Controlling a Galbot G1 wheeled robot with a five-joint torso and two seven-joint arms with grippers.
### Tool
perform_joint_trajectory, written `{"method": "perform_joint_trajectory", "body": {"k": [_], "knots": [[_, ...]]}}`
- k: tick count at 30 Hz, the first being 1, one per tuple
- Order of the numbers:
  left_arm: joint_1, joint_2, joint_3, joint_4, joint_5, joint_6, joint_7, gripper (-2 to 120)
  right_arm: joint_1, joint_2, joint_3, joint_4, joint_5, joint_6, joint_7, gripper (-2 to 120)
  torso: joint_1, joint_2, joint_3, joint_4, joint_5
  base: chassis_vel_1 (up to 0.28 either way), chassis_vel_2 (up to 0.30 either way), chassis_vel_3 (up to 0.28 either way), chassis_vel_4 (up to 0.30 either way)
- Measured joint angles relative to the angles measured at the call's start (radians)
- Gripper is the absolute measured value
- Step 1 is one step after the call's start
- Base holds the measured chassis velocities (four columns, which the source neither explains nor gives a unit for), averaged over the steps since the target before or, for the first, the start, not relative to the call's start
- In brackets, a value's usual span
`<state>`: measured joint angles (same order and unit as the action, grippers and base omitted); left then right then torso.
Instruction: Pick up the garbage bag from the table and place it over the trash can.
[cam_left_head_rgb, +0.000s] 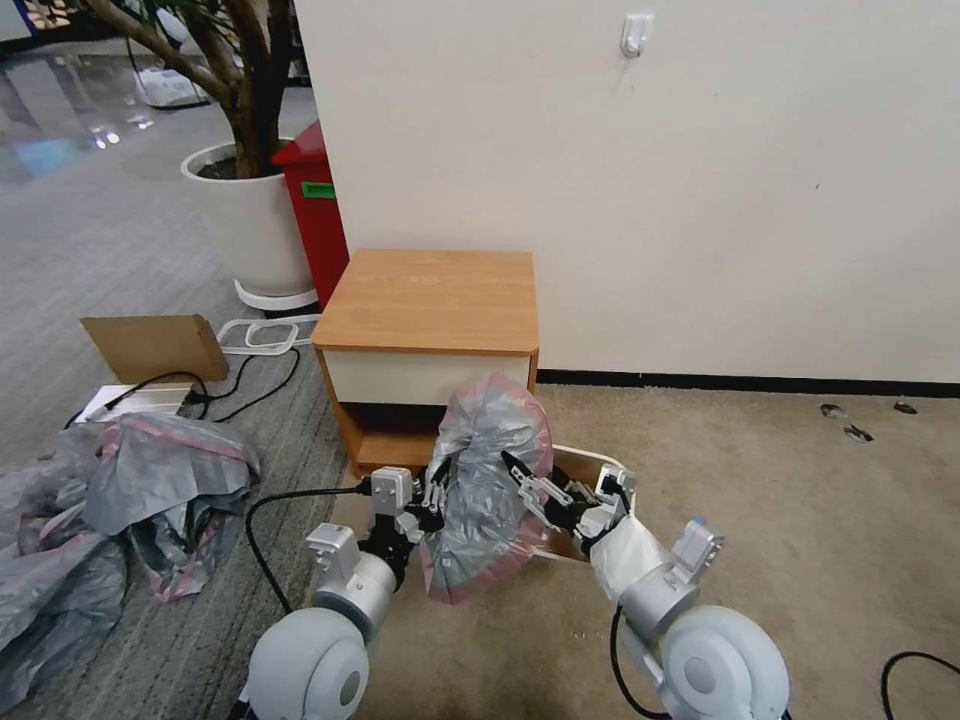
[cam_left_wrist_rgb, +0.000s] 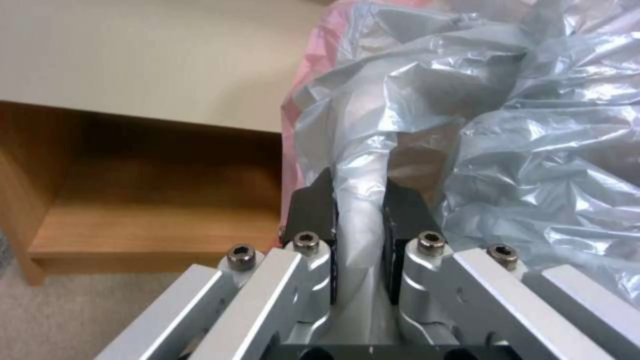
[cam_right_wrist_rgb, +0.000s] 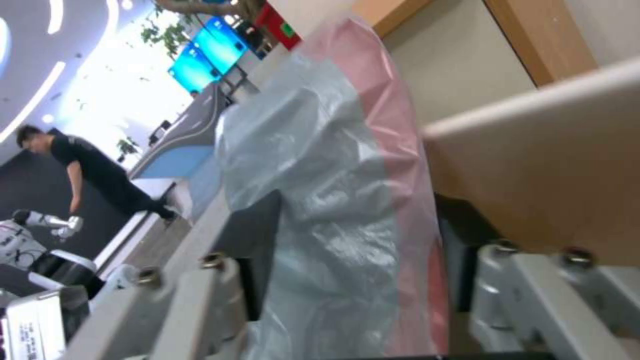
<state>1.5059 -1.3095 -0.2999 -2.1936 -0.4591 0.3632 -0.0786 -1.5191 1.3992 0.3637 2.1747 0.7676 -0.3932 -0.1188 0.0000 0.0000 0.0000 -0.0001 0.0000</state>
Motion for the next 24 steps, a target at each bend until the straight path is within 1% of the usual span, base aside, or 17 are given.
{"method": "perform_joint_trajectory", "body": {"k": [3,4,5,6,7,8,10,11,13,17,24], "knots": [[0.0,-0.002,-0.002,0.0,-0.017,0.005,-0.003,9,-0.001,0.002,-0.002,-0.002,-0.002,0.016,-0.008,37,0.0,0.0,0.0,0.0001,0.0,0.0,0.0,0.0,0.0],[0.0,-0.002,-0.002,0.0,-0.017,0.005,-0.003,9,-0.001,0.002,-0.002,-0.002,-0.002,0.016,-0.008,37,0.0,0.0,0.0,0.0001,0.0,0.0,0.0,0.0,0.0],[0.0,-0.003,-0.003,0.0,-0.019,0.008,-0.003,9,-0.002,0.003,-0.005,-0.003,-0.004,0.022,-0.009,30,0.0,0.0,0.0,0.0,-0.0001,0.0,0.0,0.0,0.0],[-0.001,-0.004,-0.003,0.0,-0.019,0.01,-0.003,9,-0.002,0.004,-0.007,-0.003,-0.006,0.026,-0.009,27,0.0,0.0,0.0,0.0,-0.0001,0.0,0.0,0.0,0.0],[-0.001,-0.004,-0.003,0.0,-0.019,0.01,-0.003,9,-0.002,0.004,-0.007,-0.003,-0.006,0.026,-0.009,27,0.0,0.0,0.0,0.0,-0.0001,0.0,0.0,0.0,0.0],[-0.001,-0.006,-0.002,0.004,-0.019,0.012,-0.004,9,-0.001,0.008,-0.01,-0.006,-0.012,0.031,-0.008,18,0.0,0.0,0.0,0.0,0.0,0.0,0.0,0.0,0.0],[-0.002,-0.009,0.001,0.008,-0.018,0.014,-0.006,9,-0.003,0.014,-0.014,-0.006,-0.017,0.038,-0.006,10,0.0,0.0,0.0,0.0001,-0.0001,0.0,0.0,0.0,0.0],[-0.002,-0.009,0.001,0.008,-0.018,0.014,-0.006,9,-0.003,0.014,-0.014,-0.006,-0.017,0.038,-0.006,10,0.0,0.0,0.0,0.0001,-0.0001,0.0,0.0,0.0,0.0],[-0.005,-0.01,0.002,0.012,-0.017,0.017,-0.011,9,-0.01,0.015,-0.019,0.005,-0.02,0.044,-0.005,0,0.0,0.0,0.0,0.0,0.0,0.0,0.0,0.0,0.0],[-0.009,-0.011,0.005,0.02,-0.018,0.027,-0.032,9,-0.021,0.015,-0.02,0.035,-0.024,0.051,0.007,0,0.0,0.0,0.0,0.0,-0.0001,0.0,0.0,0.0,0.0],[-0.007,-0.012,0.003,0.028,-0.017,0.034,-0.041,9,-0.001,-0.001,0.002,0.096,-0.004,0.029,0.053,0,0.0,0.0,0.0,0.0,0.0,0.0,0.0,0.0,0.0]]}}
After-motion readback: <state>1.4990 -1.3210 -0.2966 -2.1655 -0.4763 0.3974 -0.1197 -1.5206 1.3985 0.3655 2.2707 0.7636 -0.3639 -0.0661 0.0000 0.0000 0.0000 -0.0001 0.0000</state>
